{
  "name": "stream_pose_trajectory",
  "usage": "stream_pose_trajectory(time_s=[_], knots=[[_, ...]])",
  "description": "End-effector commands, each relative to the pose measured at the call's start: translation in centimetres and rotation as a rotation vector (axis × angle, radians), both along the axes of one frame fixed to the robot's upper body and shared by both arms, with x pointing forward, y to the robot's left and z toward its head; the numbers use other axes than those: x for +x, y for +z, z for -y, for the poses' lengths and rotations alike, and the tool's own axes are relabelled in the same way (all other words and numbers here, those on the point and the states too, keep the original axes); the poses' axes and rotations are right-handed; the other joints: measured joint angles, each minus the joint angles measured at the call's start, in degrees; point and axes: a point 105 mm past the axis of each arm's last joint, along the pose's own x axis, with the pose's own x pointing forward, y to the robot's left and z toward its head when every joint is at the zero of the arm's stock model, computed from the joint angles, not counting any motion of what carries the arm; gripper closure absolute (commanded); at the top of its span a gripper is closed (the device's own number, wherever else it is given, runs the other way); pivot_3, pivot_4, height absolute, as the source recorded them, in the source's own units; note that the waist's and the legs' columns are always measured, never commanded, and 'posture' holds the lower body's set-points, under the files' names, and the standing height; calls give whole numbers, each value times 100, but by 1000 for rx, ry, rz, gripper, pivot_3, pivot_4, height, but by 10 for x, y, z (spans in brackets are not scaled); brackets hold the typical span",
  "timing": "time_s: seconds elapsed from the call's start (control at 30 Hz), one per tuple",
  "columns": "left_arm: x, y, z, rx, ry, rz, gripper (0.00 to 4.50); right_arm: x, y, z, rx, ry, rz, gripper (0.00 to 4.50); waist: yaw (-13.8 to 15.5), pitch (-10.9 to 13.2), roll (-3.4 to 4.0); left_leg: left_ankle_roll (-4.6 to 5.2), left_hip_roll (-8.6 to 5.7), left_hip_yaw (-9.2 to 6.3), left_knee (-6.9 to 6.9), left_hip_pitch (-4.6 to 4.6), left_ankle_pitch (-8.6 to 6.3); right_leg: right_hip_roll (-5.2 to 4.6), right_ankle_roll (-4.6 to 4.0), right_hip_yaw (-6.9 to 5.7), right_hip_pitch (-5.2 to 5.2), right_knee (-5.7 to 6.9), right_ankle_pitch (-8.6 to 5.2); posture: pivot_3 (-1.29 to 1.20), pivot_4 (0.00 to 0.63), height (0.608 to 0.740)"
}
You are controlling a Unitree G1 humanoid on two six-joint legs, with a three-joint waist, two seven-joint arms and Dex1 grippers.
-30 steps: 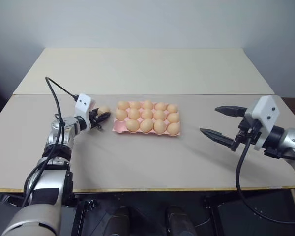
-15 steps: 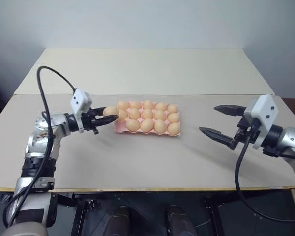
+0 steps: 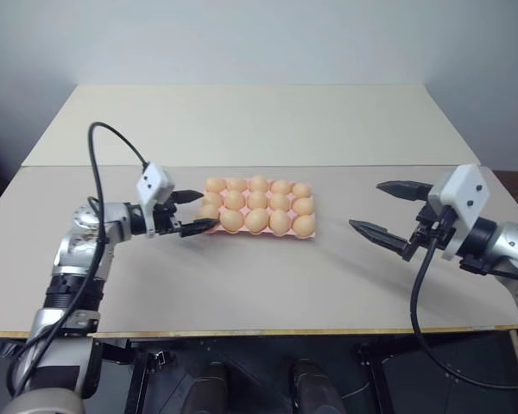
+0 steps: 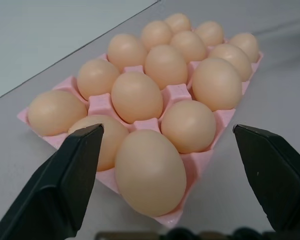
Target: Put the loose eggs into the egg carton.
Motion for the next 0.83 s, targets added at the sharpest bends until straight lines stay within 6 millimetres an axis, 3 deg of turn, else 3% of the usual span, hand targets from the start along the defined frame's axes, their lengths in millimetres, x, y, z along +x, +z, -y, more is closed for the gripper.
stream_pose_trajectory(time_s=[0.03,0.1,0.27,0.57,0.83], knots=[[-1,39,-23,1,73,105,24,-3,11,1,-4,-4,67,0,-27,0,0,0,0,0,0,1,0,0,0,0,0,0,0,0,150,740],[-8,51,-30,6,82,127,24,-3,12,1,-5,6,63,0,-40,0,0,0,0,0,0,1,0,-1,0,0,1,0,0,0,150,740],[-54,74,-58,24,81,152,24,-3,13,2,-14,39,52,0,-114,1,2,0,2,0,-3,-1,0,-2,1,1,-1,-3,0,0,150,740],[-113,63,-73,1,188,79,24,1,1,5,0,61,-5,0,-63,2,3,0,4,3,-6,16,-1,-4,0,5,13,-4,-1,0,150,740],[-128,63,-68,-18,212,45,24,-1,-2,1,9,95,-25,0,-51,2,3,0,4,4,-7,19,-1,-3,0,5,13,-5,-1,0,150,740]])
